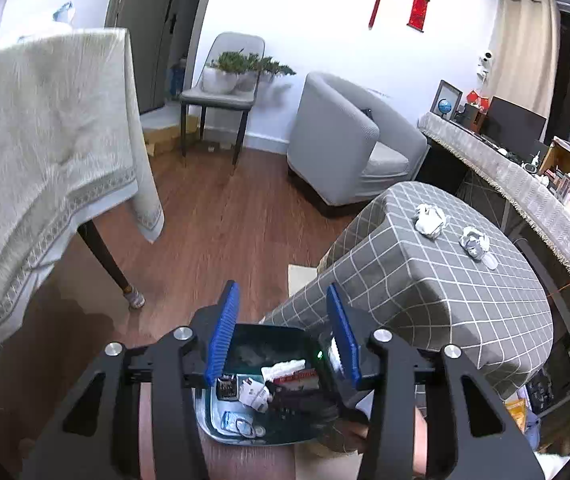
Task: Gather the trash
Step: 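Open the left gripper to drop the pouch while the right drops the SanDisk card, then move both tools from the bin back over the table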
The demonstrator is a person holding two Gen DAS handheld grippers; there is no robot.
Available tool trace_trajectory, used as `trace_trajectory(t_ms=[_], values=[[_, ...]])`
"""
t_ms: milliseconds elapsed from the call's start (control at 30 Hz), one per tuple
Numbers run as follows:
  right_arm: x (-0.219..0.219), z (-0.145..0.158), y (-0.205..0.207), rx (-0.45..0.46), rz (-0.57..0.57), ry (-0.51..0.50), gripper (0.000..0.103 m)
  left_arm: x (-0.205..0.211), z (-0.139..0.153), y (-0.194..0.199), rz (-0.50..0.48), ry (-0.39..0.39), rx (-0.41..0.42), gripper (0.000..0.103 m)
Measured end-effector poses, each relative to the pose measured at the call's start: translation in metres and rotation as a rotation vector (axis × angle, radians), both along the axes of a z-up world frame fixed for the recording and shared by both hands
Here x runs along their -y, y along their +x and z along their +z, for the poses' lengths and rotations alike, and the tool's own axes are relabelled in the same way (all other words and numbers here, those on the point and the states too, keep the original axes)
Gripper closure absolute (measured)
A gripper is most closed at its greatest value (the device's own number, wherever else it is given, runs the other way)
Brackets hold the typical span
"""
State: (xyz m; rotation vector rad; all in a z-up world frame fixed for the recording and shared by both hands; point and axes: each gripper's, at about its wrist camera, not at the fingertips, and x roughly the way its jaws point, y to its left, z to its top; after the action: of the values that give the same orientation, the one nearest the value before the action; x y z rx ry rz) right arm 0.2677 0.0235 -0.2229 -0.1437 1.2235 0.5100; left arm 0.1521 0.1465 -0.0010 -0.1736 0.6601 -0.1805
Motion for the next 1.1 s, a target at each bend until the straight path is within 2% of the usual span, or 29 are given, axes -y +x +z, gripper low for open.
trace_trajectory(t_ms=[100, 333, 433, 733, 933, 1100], values=[[-0.001, 0.004, -0.004, 0.017, 0.028, -0.001, 0.023, -0.001, 0.009, -0.003, 0.000, 0.002, 0.026, 0.057], [0.006, 0.040, -0.013, 0.106, 0.072, 0.032, 0.022, -0.007, 0.020, -0.001, 0.033, -0.023, 0.065, 0.057], [0.009, 0.065, -0.018, 0.169, 0.089, 0.060, 0.022, -0.011, 0.023, 0.002, 0.041, -0.067, 0.062, 0.057], [0.025, 0.148, -0.034, 0.377, 0.128, 0.157, 0.022, 0.005, 0.037, 0.004, 0.033, -0.031, 0.109, 0.057], [0.057, 0.188, -0.034, 0.466, 0.065, 0.183, 0.022, 0.019, 0.040, 0.011, 0.022, -0.012, 0.119, 0.054], [0.091, 0.202, -0.030, 0.505, 0.000, 0.178, 0.022, 0.036, 0.038, 0.016, 0.000, -0.002, 0.111, 0.052]])
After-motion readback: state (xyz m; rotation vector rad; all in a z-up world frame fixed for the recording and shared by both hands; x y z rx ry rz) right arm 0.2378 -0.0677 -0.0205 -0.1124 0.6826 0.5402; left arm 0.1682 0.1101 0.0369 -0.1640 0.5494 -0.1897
